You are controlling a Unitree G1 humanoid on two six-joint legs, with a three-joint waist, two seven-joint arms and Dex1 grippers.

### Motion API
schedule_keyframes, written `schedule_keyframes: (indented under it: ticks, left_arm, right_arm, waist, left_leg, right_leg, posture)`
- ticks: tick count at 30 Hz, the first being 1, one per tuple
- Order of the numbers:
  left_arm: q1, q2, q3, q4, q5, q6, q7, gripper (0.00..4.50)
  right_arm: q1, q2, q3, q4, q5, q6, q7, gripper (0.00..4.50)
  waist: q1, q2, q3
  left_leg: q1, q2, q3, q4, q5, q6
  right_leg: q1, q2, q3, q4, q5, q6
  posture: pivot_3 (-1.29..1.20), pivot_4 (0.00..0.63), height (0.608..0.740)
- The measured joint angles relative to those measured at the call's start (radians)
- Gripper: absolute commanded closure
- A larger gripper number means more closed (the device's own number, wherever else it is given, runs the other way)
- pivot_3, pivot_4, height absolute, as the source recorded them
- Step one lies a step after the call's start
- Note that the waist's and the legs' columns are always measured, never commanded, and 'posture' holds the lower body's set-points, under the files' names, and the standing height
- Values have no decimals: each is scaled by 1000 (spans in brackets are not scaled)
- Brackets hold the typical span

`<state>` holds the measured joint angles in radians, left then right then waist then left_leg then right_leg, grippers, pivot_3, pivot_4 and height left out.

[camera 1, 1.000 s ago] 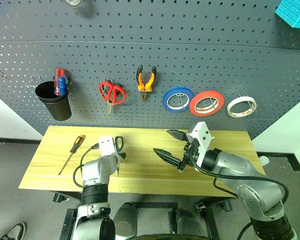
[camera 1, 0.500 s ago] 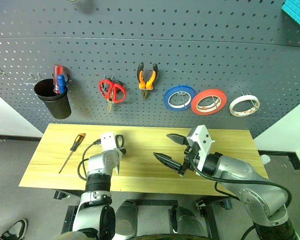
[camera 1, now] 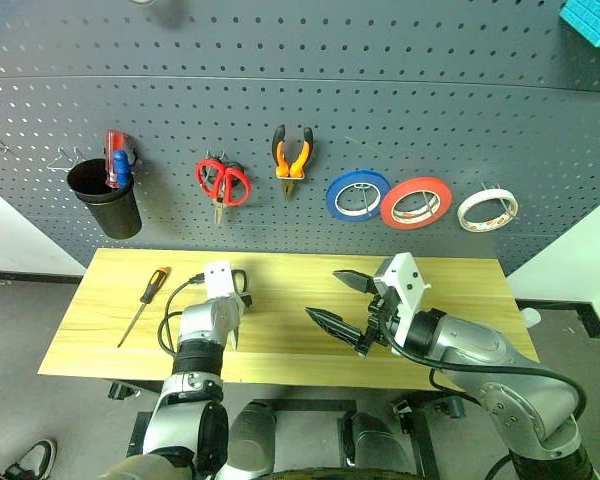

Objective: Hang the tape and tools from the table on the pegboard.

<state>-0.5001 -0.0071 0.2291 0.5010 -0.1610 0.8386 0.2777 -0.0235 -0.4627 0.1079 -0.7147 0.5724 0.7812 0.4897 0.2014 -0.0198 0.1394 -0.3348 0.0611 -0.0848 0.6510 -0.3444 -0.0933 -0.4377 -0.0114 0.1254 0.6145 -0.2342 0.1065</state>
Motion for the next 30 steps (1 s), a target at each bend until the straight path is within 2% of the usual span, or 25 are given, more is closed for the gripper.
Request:
schedule_keyframes:
  ticks: [14,18,25,26,30]
  left_arm:
    - [58,-39,-8,-92,5,56,10,358]
    - [58,-43,-6,-96,5,67,14,1278]
    - [54,-46,2,-95,5,74,19,3582]
    - [54,-46,5,-95,4,74,18,3766]
    - [52,-46,11,-94,2,74,18,3795]
  right_arm:
    - [0,0,1,0,0,0,-12,40]
    - [-1,0,1,0,-1,-1,-12,0]
    - [-4,0,3,0,-7,-1,-12,0]
    - [-5,0,4,0,-9,-1,-12,0]
    - [-14,0,5,1,-11,-3,-12,0]
  waist:
    - [-1,1,0]
    - [-2,1,0]
    - [-2,2,0]
    - [-2,2,0]
    - [-2,2,0]
  left_leg:
    - [0,0,0,-1,0,0]
    - [0,0,0,-1,0,0]
    - [1,0,0,-1,0,0]
    - [1,0,0,-1,0,0]
    - [1,0,0,-1,0,0]
  right_leg:
    - [0,0,0,0,0,0]
    - [0,0,0,0,0,0]
    - [0,0,0,-1,0,0]
    - [0,0,0,-1,0,0]
    - [0,0,0,-1,0,0]
  posture:
    - [305,165,720]
    - [308,165,720]
    - [311,164,720]
    - [311,164,720]
    - [312,162,720]
